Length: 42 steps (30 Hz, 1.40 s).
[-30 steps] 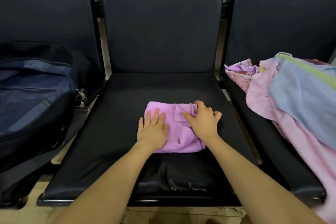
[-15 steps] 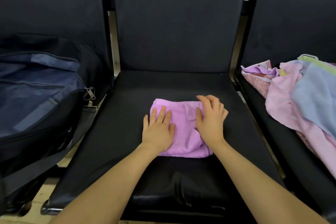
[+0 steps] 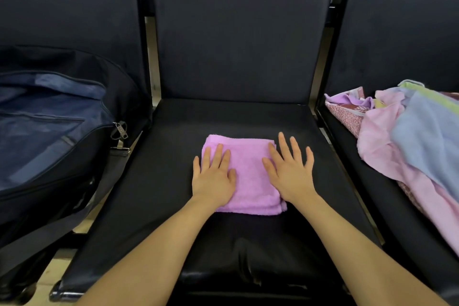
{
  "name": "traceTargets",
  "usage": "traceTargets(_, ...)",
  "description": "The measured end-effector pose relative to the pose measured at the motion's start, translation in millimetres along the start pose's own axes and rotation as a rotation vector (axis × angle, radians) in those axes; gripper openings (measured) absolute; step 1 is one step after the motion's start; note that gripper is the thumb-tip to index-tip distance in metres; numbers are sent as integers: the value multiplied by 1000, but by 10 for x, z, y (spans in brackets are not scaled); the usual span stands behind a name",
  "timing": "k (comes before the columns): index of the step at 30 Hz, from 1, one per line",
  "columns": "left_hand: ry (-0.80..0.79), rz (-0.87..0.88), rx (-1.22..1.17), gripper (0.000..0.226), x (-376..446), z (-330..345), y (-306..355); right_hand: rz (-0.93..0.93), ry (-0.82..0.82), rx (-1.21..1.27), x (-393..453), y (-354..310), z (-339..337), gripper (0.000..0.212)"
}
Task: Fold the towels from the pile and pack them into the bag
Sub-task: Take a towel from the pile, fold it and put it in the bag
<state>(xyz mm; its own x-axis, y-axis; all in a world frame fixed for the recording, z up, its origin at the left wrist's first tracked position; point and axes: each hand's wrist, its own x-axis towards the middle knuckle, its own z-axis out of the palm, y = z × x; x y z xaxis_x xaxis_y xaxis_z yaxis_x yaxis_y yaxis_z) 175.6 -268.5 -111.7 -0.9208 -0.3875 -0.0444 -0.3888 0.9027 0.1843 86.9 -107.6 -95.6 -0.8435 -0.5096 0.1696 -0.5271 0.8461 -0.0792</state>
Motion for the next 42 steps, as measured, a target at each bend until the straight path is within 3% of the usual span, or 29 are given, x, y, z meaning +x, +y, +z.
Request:
traceTargets(2, 19, 1, -37, 56, 14, -14, -6, 6, 38, 102, -32, -38, -52, 89)
traceTargets(5, 27, 53, -102, 53, -35, -100, -64, -267, 18, 195, -139, -131, -128, 76)
traceTargets(8, 25, 206, 28, 52, -201, -164, -194, -451, -87, 99, -268, -172, -179, 74)
traceTargets(11, 2, 334, 108, 58, -429, -204, -300, -424, -167, 60, -392, -135, -184, 69)
traceTargets(14, -10, 402, 135, 86, -579, -260, -385, -330, -419, 68, -511, -71, -200, 54)
traceTargets(16, -51, 413, 140, 71, -626, -272, -454, -267, -487, 19, -585, -45, -236, 58)
traceTargets(18, -136, 398, 139, 50, -653, -300, -498, -244, -429, -18, -639, -61, -270, 60)
traceTargets(20, -163, 394, 115, 48, -673, -345, -519, -325, -264, -10, -666, -127, -273, 56)
traceTargets(22, -108, 440, 142, 59, -686, -382, -528, -455, -159, 67, -651, -237, -280, 47)
traceTargets(25, -10, 509, 180, 84, -728, -392, -542, -549, -144, 111, -619, -378, -254, 31)
traceTargets(31, 34, 529, 181, 58, -669, -322, -552, -572, -28, 7, -570, -415, -160, 23)
traceTargets(35, 92, 509, 253, 78, -651, -318, -513, -553, 128, 50, -520, -405, -72, 23)
traceTargets(38, 215, 529, 219, 38, -613, -282, -483, -527, 253, 89, -506, -382, -123, 28)
traceTargets(42, 381, 493, 27, 11, -584, -291, -443, -486, 141, 149, -563, -278, -183, 33)
